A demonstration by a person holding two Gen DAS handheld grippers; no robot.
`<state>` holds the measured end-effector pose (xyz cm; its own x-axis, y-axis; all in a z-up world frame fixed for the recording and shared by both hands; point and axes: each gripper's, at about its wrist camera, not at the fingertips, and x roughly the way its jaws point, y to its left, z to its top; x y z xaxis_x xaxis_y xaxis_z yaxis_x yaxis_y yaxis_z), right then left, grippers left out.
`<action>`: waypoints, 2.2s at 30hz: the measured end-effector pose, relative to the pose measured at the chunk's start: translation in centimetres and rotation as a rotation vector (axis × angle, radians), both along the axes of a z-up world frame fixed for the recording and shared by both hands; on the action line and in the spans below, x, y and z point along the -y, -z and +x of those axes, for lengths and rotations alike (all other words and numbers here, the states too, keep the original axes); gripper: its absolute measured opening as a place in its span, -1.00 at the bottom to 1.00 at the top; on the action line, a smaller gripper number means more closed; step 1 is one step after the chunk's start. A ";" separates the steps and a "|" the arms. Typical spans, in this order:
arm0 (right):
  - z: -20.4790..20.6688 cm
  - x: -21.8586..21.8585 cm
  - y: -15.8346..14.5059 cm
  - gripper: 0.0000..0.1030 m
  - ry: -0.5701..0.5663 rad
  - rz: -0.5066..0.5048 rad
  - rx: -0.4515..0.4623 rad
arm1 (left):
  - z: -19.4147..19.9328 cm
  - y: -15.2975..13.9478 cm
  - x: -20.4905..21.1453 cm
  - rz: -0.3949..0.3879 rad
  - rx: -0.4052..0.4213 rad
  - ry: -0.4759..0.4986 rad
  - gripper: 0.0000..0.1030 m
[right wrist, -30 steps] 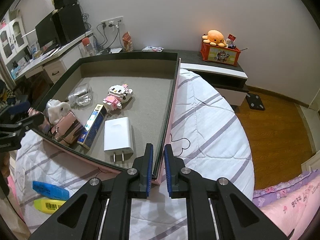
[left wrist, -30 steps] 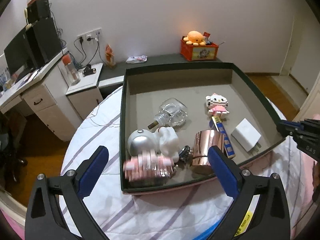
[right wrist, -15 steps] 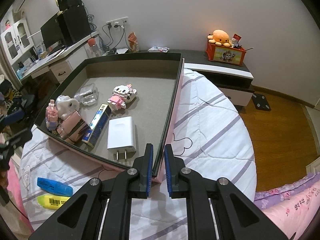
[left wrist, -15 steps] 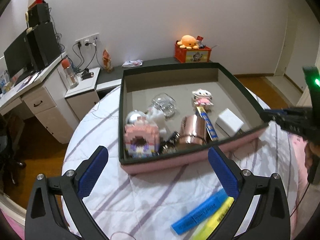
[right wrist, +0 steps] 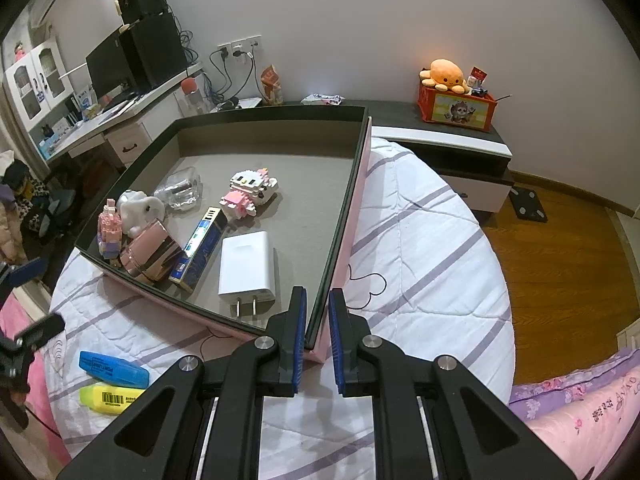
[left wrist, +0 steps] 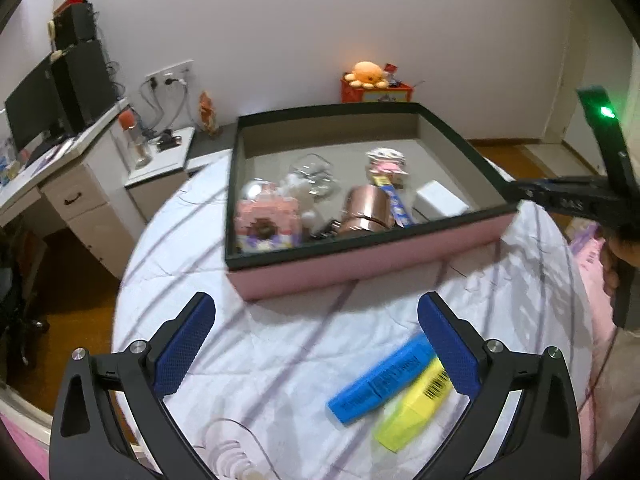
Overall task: Organize rigid objects
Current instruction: 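Move the left tool to the blue highlighter and grasp it, then carry the blue highlighter into the pink box and open the left tool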
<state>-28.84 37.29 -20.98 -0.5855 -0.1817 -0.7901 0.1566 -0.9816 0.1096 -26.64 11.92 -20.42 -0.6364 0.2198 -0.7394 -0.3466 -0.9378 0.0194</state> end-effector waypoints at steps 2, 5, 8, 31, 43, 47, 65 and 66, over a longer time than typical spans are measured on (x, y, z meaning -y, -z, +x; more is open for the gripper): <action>0.0 0.1 0.0 -0.78 0.002 0.005 -0.001 | 0.8 0.4 -0.6 0.006 0.009 0.044 0.99; 0.0 0.1 0.0 -0.78 0.004 0.009 -0.001 | 1.9 1.5 -1.6 -0.021 0.017 0.092 0.99; 0.0 0.1 0.0 -0.78 0.004 0.007 -0.001 | 1.9 3.1 -2.0 -0.057 0.053 0.087 0.99; 0.0 0.4 0.0 -0.78 0.012 0.034 0.001 | -0.3 6.7 -1.2 -0.114 0.131 0.043 0.97; 0.0 0.4 0.0 -0.78 0.015 0.039 0.003 | -0.9 6.1 -0.7 -0.068 0.140 0.056 -0.45; -0.1 0.4 -0.1 -0.78 0.015 0.040 0.003 | -0.9 6.0 -0.4 -0.060 0.146 0.037 -0.48; 0.0 0.6 -0.1 -0.78 0.020 0.053 0.008 | 0.9 2.3 1.5 -0.024 0.063 0.027 -0.48; 0.0 0.6 -0.1 -0.78 0.021 0.052 0.008 | 1.0 1.8 1.6 -0.016 0.056 0.026 -0.48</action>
<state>-28.80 36.68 -20.92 -0.5821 -0.1285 -0.8029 0.1356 -0.9889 0.0599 -25.67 10.30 -22.25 -0.5883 0.2236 -0.7771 -0.3716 -0.9283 0.0143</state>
